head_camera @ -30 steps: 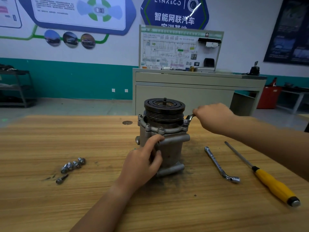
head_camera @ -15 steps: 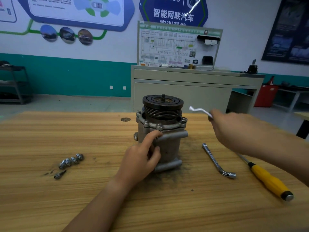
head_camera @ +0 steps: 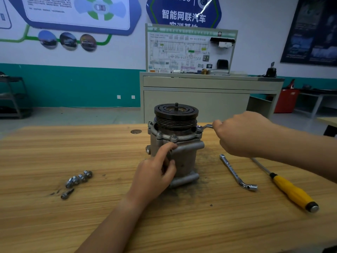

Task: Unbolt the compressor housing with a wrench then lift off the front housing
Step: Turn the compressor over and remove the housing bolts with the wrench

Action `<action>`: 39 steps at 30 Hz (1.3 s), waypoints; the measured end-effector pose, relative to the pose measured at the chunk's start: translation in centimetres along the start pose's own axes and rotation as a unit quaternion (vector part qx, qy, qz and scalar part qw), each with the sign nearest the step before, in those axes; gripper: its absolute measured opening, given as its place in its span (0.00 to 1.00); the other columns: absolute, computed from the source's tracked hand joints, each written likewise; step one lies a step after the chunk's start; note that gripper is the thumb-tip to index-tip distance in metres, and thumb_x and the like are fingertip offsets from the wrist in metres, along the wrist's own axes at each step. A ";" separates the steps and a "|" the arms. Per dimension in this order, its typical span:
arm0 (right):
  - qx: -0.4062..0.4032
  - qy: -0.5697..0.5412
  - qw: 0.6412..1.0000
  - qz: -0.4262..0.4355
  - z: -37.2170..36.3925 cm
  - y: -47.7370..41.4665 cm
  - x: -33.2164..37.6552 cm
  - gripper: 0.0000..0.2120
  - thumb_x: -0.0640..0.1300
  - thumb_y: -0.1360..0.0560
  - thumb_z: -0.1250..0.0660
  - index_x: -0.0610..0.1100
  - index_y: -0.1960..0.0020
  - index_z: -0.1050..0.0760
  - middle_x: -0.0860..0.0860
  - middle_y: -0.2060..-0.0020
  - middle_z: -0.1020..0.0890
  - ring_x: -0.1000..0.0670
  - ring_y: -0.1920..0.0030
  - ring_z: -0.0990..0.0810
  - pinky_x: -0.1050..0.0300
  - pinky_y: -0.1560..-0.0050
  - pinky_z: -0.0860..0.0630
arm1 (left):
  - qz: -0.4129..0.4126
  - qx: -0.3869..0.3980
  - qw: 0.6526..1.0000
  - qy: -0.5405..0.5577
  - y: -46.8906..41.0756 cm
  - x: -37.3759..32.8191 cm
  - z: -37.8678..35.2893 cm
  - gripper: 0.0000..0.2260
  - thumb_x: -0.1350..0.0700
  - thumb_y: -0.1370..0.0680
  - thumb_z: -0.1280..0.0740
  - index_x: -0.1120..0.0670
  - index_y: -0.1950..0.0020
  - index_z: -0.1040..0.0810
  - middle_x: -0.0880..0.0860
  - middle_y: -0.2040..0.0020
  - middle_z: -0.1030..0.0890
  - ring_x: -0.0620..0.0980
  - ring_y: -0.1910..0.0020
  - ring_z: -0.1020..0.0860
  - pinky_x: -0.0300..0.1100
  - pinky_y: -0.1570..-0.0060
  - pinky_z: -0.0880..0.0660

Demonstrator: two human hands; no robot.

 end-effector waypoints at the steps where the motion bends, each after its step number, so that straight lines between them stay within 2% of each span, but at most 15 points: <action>1: -0.004 0.010 1.000 0.010 0.0 -0.2 -0.3 0.06 0.43 0.21 0.47 0.44 0.46 0.35 0.52 0.73 0.33 0.55 0.74 0.35 0.62 0.76 0.39 | 0.000 0.002 1.000 0.000 0.0 0.0 0.0 0.17 0.60 0.24 0.34 0.49 0.36 0.29 0.46 0.70 0.26 0.46 0.74 0.27 0.36 0.76 0.33; 7: -0.037 0.032 0.997 0.053 -1.5 -3.4 -2.3 0.09 0.39 0.21 0.47 0.45 0.41 0.36 0.53 0.72 0.32 0.54 0.74 0.35 0.61 0.75 0.39 | 0.000 0.001 1.000 0.005 0.0 0.0 0.1 0.16 0.55 0.25 0.37 0.50 0.37 0.28 0.45 0.71 0.28 0.45 0.75 0.28 0.38 0.76 0.32; 8: -0.054 0.015 0.997 0.058 -1.4 -4.3 -2.2 0.10 0.38 0.21 0.46 0.45 0.41 0.35 0.52 0.69 0.29 0.53 0.71 0.30 0.61 0.71 0.33 | 0.001 0.001 1.000 0.002 0.0 0.0 0.1 0.16 0.54 0.25 0.38 0.50 0.38 0.28 0.44 0.71 0.28 0.44 0.75 0.29 0.36 0.77 0.33; 10: -0.096 -0.032 0.992 0.072 -1.0 -6.0 -1.1 0.11 0.38 0.21 0.44 0.45 0.39 0.33 0.50 0.59 0.22 0.50 0.59 0.23 0.56 0.50 0.27 | 0.004 0.002 1.000 -0.006 -0.1 0.3 0.1 0.16 0.54 0.25 0.38 0.50 0.38 0.28 0.43 0.71 0.29 0.43 0.75 0.29 0.37 0.76 0.32; 12: -0.136 -0.071 0.985 0.073 -0.8 -7.2 -0.1 0.12 0.38 0.21 0.44 0.44 0.39 0.31 0.48 0.52 0.20 0.49 0.51 0.22 0.54 0.36 0.34 | 0.003 0.010 1.000 -0.003 -0.1 0.3 0.0 0.15 0.56 0.24 0.36 0.48 0.38 0.28 0.43 0.70 0.29 0.44 0.74 0.28 0.36 0.76 0.32; 14: -0.166 -0.109 0.978 0.058 -0.9 -7.3 -0.1 0.13 0.39 0.20 0.45 0.43 0.37 0.30 0.47 0.49 0.20 0.48 0.48 0.23 0.54 0.34 0.38 | 0.001 0.018 1.000 0.003 0.0 0.3 -0.1 0.17 0.58 0.23 0.35 0.42 0.38 0.32 0.41 0.70 0.29 0.41 0.70 0.26 0.33 0.75 0.31; 16: -0.186 -0.148 0.971 0.028 -1.1 -6.4 -1.0 0.16 0.41 0.20 0.45 0.45 0.33 0.33 0.47 0.46 0.20 0.48 0.46 0.23 0.54 0.36 0.35 | 0.001 0.022 1.000 0.008 0.1 0.4 -0.3 0.18 0.58 0.23 0.35 0.41 0.38 0.33 0.41 0.69 0.29 0.41 0.68 0.25 0.32 0.75 0.30; 18: -0.218 -0.243 0.944 -0.042 -1.1 -4.5 -3.1 0.17 0.43 0.20 0.45 0.45 0.32 0.33 0.47 0.54 0.20 0.47 0.54 0.22 0.54 0.51 0.27 | -0.003 0.019 1.000 0.012 0.1 0.4 -0.3 0.18 0.55 0.24 0.36 0.41 0.37 0.34 0.43 0.68 0.26 0.45 0.67 0.24 0.34 0.75 0.29; 20: -0.250 -0.353 0.895 -0.108 -1.0 -2.1 -5.0 0.15 0.44 0.20 0.45 0.43 0.34 0.32 0.52 0.67 0.26 0.50 0.67 0.27 0.58 0.69 0.32 | -0.003 0.017 1.000 0.017 0.0 0.5 -0.4 0.18 0.53 0.24 0.37 0.38 0.38 0.37 0.46 0.66 0.24 0.46 0.69 0.24 0.38 0.74 0.27; 22: -0.240 -0.387 0.881 -0.127 -1.0 -0.3 -5.5 0.14 0.45 0.20 0.45 0.43 0.36 0.31 0.54 0.71 0.30 0.54 0.71 0.30 0.61 0.73 0.38 | -0.002 0.015 1.000 0.019 0.0 0.5 -0.5 0.18 0.51 0.25 0.39 0.36 0.39 0.38 0.46 0.67 0.24 0.46 0.70 0.24 0.37 0.75 0.28; 26: -0.120 -0.302 0.942 -0.088 -1.4 2.0 -3.4 0.12 0.48 0.20 0.46 0.49 0.39 0.30 0.56 0.70 0.30 0.58 0.70 0.31 0.62 0.73 0.39 | -0.003 0.013 1.000 0.021 0.1 0.4 -0.5 0.18 0.51 0.26 0.39 0.36 0.40 0.38 0.45 0.69 0.27 0.43 0.72 0.26 0.31 0.76 0.34; 29: -0.079 -0.255 0.960 -0.080 -1.0 2.6 -2.3 0.14 0.48 0.20 0.47 0.51 0.35 0.33 0.54 0.67 0.29 0.56 0.67 0.31 0.64 0.71 0.36 | -0.005 0.013 1.000 0.021 0.1 0.4 -0.5 0.19 0.53 0.25 0.38 0.36 0.39 0.38 0.45 0.69 0.27 0.43 0.73 0.27 0.32 0.75 0.35; 32: -0.048 -0.178 0.979 -0.088 -0.4 2.1 -1.8 0.14 0.43 0.20 0.47 0.50 0.35 0.34 0.53 0.69 0.34 0.55 0.70 0.34 0.63 0.74 0.39 | -0.002 0.010 1.000 0.021 0.1 0.4 -0.5 0.19 0.52 0.26 0.38 0.35 0.40 0.39 0.45 0.69 0.27 0.44 0.73 0.27 0.39 0.74 0.31; 36: -0.007 -0.038 0.999 -0.029 1.4 1.9 0.6 0.15 0.36 0.22 0.42 0.41 0.36 0.33 0.50 0.72 0.40 0.52 0.69 0.32 0.60 0.71 0.37 | -0.004 0.012 1.000 0.013 0.1 0.7 -0.6 0.23 0.58 0.24 0.34 0.35 0.39 0.38 0.45 0.70 0.28 0.44 0.73 0.27 0.35 0.75 0.33; 39: 0.007 0.033 0.999 0.018 2.3 2.2 1.7 0.14 0.35 0.23 0.41 0.39 0.37 0.32 0.49 0.72 0.41 0.51 0.74 0.39 0.61 0.75 0.40 | 0.000 0.002 1.000 0.017 0.1 0.7 -0.6 0.22 0.59 0.24 0.34 0.37 0.39 0.37 0.45 0.71 0.28 0.45 0.73 0.27 0.37 0.74 0.32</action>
Point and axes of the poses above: each hand's wrist, its own y-axis away from the middle knuckle, its own z-axis out of the back of the hand, x = y × z, the point moved 10 cm from there along -y, towards the middle knuckle
